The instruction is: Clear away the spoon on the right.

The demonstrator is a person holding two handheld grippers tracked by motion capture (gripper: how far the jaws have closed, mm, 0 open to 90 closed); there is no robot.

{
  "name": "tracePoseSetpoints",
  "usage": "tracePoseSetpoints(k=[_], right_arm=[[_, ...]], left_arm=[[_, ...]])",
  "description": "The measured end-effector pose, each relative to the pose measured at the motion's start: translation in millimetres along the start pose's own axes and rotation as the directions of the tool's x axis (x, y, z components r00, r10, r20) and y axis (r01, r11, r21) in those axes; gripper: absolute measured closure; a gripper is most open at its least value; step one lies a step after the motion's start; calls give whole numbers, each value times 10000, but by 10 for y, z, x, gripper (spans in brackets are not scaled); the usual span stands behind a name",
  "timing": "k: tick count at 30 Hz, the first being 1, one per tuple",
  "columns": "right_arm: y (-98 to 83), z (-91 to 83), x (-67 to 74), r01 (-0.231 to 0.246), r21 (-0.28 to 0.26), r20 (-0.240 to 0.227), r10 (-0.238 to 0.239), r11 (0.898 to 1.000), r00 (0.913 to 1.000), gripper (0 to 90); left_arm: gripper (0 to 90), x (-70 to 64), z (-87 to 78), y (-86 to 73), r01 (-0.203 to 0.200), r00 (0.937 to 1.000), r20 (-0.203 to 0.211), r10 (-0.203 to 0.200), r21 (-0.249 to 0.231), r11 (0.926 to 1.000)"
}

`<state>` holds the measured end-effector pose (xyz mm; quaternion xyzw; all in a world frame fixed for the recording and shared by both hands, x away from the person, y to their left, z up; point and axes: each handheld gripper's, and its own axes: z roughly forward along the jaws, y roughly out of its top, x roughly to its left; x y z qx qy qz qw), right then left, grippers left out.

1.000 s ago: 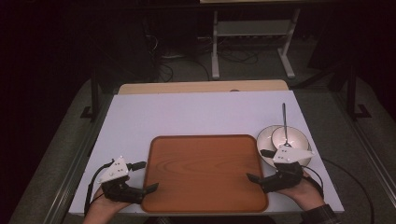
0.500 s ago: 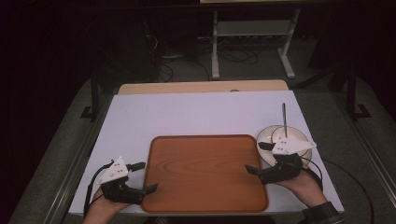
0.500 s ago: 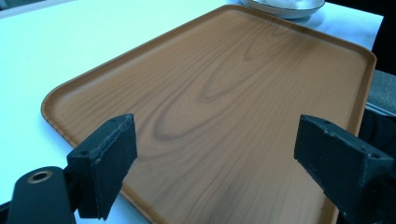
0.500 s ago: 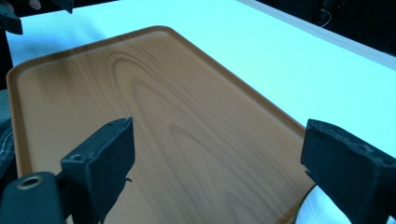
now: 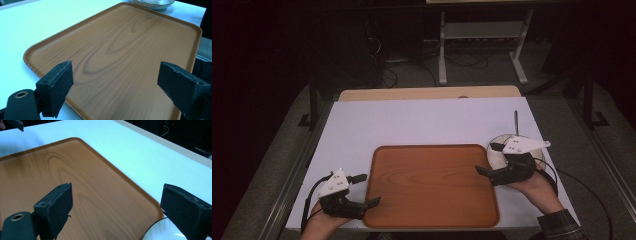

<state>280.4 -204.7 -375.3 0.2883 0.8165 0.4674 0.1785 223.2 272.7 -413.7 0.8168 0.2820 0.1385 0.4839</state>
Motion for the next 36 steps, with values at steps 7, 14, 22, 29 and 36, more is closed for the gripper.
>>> tracePoseSetpoints(k=[7, 14, 22, 29, 36], right_arm=[[64, 15, -92, -44, -77, 50, 45, 10000, 10000, 101], [132, 37, -167, -108, -110, 81, 109, 9999, 9999, 106], [218, 68, -238, -26, -112, 41, 27, 9999, 10000, 117], [288, 113, -327, -119, -193, -8, 119, 9997, 9999, 122], [370, 179, -414, -166, -229, -36, 165, 9996, 9999, 126]], left_arm=[[129, -2, -4, -3, 10, 10000, -6, -10, 2, 10000], [129, 1, -2, -6, 50, 10000, -8, -50, -3, 10000], [129, 2, -4, -3, 100, 9999, -3, -100, -42, 9999], [129, 0, -1, -2, 53, 10000, 14, -53, -61, 10000], [129, 1, -7, -4, 67, 10000, 9, -67, -84, 9999]])
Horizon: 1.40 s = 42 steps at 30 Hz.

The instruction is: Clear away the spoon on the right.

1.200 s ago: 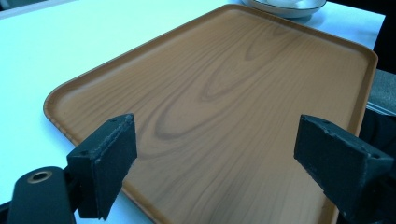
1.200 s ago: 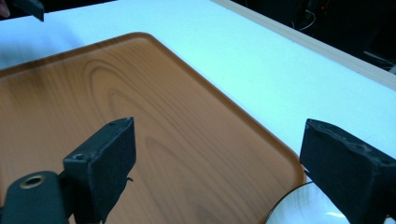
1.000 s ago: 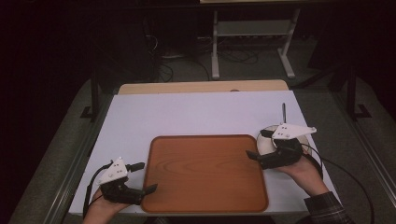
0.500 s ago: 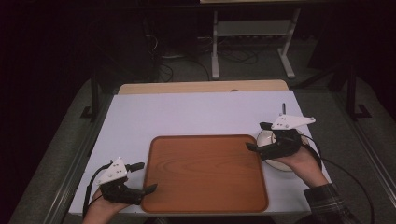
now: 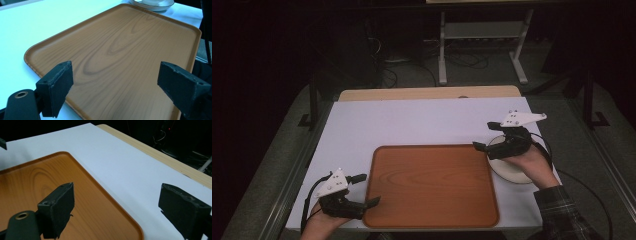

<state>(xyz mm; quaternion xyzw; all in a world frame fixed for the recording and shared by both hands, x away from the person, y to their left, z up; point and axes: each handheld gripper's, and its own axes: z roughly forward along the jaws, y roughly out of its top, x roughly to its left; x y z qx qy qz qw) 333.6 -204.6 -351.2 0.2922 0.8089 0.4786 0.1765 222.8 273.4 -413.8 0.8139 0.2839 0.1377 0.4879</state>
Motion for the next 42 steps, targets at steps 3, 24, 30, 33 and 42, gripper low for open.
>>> tracePoseSetpoints(k=[3, 24, 30, 33, 42], right_arm=[[39, 38, -37, 54, 78, 47, -55, 10000, 10000, 126], [28, 235, -435, -683, 318, 388, 670, 9972, 9970, 369], [-18, 183, -556, -1169, 512, 1267, 1096, 9918, 9859, 740], [-74, 161, -632, -1507, 784, 1709, 1356, 9855, 9759, 892], [-217, 32, -766, -1747, 869, 2309, 1508, 9808, 9612, 894]], left_arm=[[129, 0, -4, 1, -5, 10000, 0, 5, -4, 10000], [129, 0, 2, 0, 6, 10000, 45, -6, 3, 10000], [130, 0, 4, -1, -13, 10000, 25, 13, 59, 10000], [130, 1, 2, -3, 21, 10000, 1, -21, 55, 10000], [131, 2, -3, -4, -1, 10000, -2, 1, 48, 10000]])
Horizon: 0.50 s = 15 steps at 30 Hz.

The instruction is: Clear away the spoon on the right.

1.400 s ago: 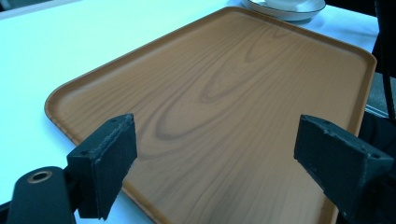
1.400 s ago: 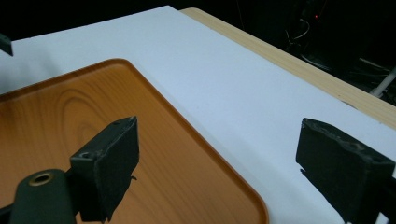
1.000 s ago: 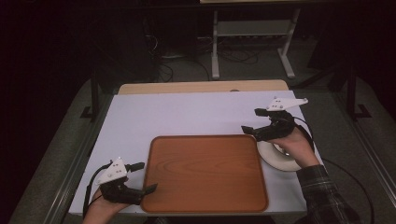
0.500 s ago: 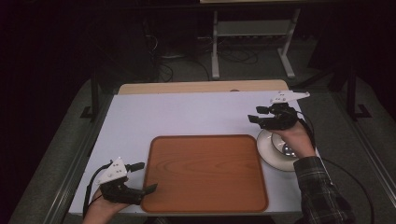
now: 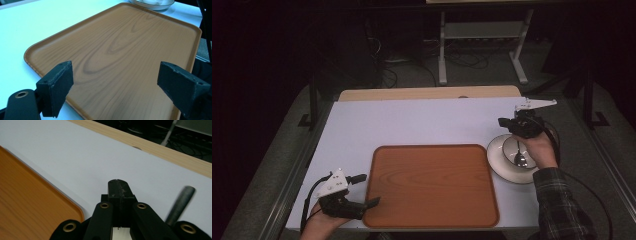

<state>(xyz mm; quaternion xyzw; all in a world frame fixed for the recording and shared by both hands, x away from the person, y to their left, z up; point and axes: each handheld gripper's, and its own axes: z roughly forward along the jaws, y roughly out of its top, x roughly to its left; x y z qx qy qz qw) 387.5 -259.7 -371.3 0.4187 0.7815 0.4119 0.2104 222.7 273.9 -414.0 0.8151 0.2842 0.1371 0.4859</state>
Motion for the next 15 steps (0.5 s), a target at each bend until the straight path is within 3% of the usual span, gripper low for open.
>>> tracePoseSetpoints(k=[6, 15], right_arm=[[-75, -53, -114, -184, 145, 640, 174, 9997, 9978, 895], [-183, -90, -228, -525, 167, 1161, 502, 9985, 9920, 895]], left_arm=[[131, 2, -1, 0, 4, 10000, -8, -4, -8, 10000], [131, -1, -10, -3, 1, 10000, -38, -1, -17, 10000]])
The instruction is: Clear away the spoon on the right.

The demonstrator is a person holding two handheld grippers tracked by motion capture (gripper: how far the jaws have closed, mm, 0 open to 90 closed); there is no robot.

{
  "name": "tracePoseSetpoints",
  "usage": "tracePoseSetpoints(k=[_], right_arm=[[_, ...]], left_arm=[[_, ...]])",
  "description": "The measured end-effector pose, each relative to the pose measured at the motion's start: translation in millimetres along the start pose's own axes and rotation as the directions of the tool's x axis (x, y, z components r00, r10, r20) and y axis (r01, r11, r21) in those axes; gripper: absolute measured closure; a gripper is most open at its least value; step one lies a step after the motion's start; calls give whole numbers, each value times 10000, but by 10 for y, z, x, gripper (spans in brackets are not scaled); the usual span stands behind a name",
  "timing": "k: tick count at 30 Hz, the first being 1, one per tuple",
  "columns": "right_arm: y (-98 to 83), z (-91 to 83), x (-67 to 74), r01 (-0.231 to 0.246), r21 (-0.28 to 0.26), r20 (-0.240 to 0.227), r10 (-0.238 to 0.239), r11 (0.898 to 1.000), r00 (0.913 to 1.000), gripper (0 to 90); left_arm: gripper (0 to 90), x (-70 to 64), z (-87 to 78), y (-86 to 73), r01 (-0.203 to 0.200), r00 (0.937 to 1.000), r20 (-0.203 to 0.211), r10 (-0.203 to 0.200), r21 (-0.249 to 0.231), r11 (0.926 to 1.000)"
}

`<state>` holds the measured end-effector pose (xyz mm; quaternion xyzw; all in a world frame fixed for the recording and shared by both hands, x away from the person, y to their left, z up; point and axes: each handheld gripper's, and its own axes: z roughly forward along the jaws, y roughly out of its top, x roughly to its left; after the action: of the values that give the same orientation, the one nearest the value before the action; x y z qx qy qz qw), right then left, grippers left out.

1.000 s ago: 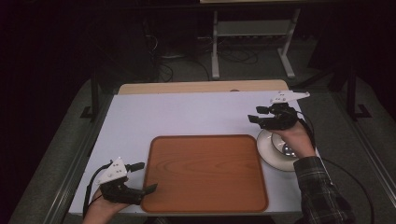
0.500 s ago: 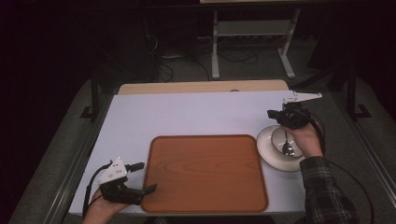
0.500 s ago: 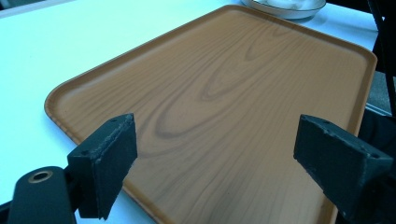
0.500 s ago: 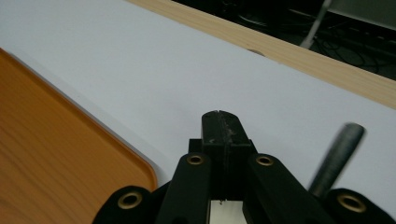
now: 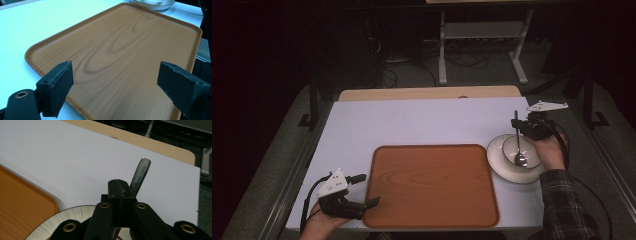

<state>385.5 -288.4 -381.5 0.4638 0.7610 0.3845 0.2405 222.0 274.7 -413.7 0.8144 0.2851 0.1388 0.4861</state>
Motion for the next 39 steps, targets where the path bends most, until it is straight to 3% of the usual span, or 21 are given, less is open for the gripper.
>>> tracePoseSetpoints(k=[22, 39], right_arm=[[-136, -69, -95, -220, 226, 787, 202, 9995, 9967, 895], [-345, -255, -179, -542, 386, 1354, 486, 9978, 9896, 895]], left_arm=[[132, 6, -49, -26, 80, 9999, -141, -81, -44, 10000], [132, 15, -38, -22, 157, 9998, -118, -158, -84, 9998]])
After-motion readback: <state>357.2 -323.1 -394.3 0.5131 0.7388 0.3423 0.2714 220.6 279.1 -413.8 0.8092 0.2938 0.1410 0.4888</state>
